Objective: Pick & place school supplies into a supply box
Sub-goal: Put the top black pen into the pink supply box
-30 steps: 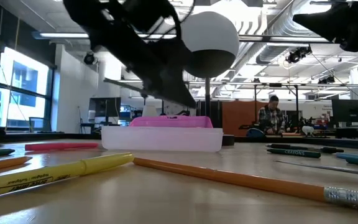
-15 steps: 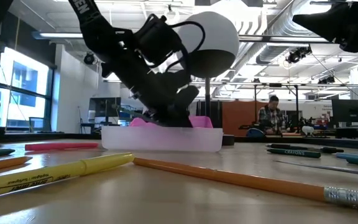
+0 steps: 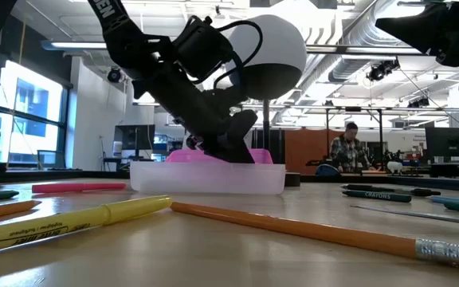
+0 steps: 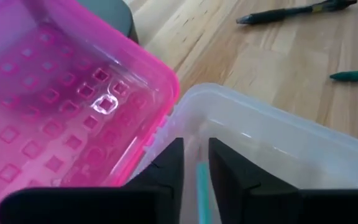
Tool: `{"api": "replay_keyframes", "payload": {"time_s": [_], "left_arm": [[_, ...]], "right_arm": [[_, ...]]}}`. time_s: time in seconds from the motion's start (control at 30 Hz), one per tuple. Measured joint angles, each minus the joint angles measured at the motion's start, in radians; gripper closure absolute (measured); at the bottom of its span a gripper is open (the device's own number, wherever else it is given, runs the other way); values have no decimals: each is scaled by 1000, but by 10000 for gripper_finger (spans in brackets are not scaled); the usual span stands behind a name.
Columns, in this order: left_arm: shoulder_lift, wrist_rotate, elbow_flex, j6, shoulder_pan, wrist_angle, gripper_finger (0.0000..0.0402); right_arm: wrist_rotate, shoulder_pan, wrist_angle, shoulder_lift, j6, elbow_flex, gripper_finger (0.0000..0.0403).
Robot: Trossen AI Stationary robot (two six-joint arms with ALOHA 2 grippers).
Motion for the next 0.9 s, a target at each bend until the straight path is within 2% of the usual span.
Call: {"api": "replay_keyframes", "payload": {"time_s": [0.23, 0.37, 0.53, 0.63, 0.77, 0.9], "left_arm": [[-21, -5, 47, 111, 0, -15, 253], [-73, -5, 155, 213, -1, -158, 255], [-154, -45, 337, 316, -1, -520, 264], [-189, -99, 456, 336, -1, -800, 266], [-250, -130, 588, 279, -1, -1161, 266], [-327, -160, 648, 208, -1, -1401, 267]], "right_arm": [[0, 0, 1, 0, 0, 0, 402], [9, 0, 27, 0, -76, 0, 402], [104, 0, 94, -1, -84, 0, 402], [139, 0, 86, 1, 55, 0, 402], [108, 1, 49, 1, 191, 0, 402], [53, 1, -30, 16, 253, 5, 402]]}}
